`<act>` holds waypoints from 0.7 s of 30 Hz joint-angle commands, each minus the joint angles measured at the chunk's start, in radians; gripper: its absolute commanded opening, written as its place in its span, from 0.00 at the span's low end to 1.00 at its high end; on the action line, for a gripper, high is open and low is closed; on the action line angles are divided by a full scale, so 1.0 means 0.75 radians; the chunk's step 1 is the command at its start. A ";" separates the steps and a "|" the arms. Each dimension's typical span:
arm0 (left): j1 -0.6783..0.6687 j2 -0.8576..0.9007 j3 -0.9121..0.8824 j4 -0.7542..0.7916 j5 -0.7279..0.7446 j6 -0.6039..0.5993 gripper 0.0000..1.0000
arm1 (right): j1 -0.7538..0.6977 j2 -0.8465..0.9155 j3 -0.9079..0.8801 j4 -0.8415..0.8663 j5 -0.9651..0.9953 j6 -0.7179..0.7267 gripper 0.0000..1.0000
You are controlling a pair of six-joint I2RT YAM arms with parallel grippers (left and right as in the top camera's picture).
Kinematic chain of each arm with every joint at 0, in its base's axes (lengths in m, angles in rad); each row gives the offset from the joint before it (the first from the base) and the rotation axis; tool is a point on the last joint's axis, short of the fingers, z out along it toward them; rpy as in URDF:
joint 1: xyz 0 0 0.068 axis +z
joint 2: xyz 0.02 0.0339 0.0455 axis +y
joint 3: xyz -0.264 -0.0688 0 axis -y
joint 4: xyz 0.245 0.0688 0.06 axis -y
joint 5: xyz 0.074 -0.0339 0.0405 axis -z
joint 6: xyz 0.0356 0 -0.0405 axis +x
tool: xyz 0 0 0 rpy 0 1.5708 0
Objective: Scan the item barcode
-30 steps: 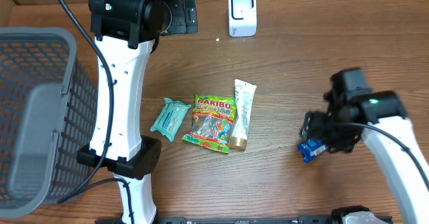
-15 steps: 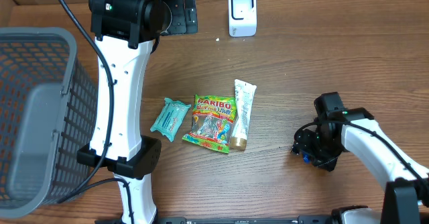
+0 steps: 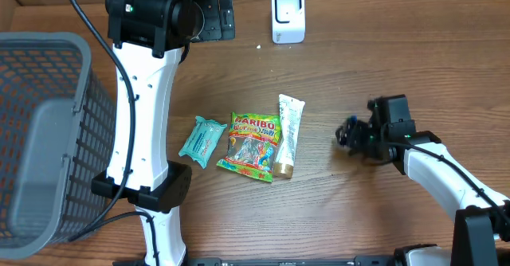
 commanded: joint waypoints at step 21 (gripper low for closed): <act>-0.005 0.013 -0.007 -0.002 0.006 -0.025 1.00 | -0.046 0.143 0.647 -0.848 0.265 -0.665 0.91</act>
